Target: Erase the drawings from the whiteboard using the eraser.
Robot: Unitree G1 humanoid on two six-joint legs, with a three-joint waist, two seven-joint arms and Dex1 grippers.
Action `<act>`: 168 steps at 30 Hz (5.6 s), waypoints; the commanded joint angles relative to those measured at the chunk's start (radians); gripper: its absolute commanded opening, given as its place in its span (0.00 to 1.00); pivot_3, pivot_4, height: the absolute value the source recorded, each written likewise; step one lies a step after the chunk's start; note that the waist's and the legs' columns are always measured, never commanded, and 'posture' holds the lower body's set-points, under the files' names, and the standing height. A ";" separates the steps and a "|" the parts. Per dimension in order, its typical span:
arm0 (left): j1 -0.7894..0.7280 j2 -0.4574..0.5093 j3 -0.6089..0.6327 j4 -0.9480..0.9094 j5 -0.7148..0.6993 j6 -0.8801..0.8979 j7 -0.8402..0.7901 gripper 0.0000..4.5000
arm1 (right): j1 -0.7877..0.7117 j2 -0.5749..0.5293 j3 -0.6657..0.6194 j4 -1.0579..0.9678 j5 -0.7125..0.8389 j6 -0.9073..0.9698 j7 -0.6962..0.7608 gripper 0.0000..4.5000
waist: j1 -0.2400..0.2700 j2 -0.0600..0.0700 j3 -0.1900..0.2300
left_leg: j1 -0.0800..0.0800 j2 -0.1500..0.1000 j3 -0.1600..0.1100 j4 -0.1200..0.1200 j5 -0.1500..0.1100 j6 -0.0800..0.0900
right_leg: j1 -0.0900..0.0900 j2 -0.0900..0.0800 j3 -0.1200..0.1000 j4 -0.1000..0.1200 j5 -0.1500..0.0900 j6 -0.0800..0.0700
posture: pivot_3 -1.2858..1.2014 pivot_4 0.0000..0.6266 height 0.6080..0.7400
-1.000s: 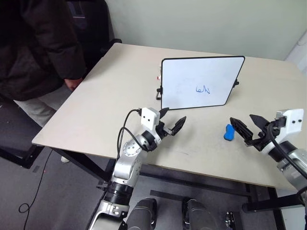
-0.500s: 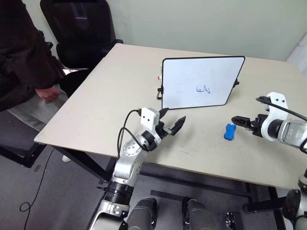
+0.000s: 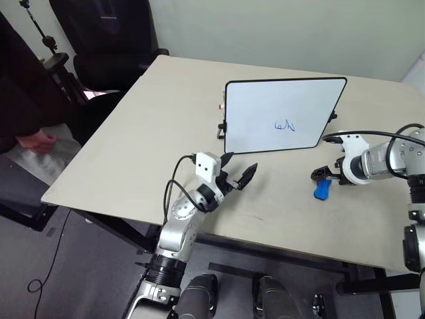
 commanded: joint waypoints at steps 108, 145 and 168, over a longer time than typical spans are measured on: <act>-0.002 0.032 0.042 -0.067 0.002 -0.013 0.028 1.00 | -0.028 0.576 -0.253 0.022 -0.641 -0.841 0.050 0.02 | -0.008 0.001 0.000 | 0.003 0.001 0.000 0.003 0.001 -0.006 | -0.001 -0.001 -0.003 0.001 0.013 -0.015 | 0.52 0.24 1.00; 0.008 0.052 0.049 -0.082 -0.002 -0.005 0.036 1.00 | -0.123 0.617 -0.325 0.239 -0.737 -0.922 0.083 0.02 | -0.024 0.001 0.000 | 0.002 0.002 -0.001 0.001 0.001 -0.008 | -0.007 0.000 -0.003 0.000 0.017 -0.019 | 0.52 0.24 1.00; 0.011 0.048 0.045 -0.091 -0.002 0.000 0.040 1.00 | -0.131 0.733 -0.270 0.129 -0.742 -0.824 0.136 0.02 | -0.048 0.001 0.000 | 0.002 0.002 0.000 0.001 0.001 -0.008 | -0.011 0.000 -0.004 0.000 0.019 -0.020 | 0.52 0.24 1.00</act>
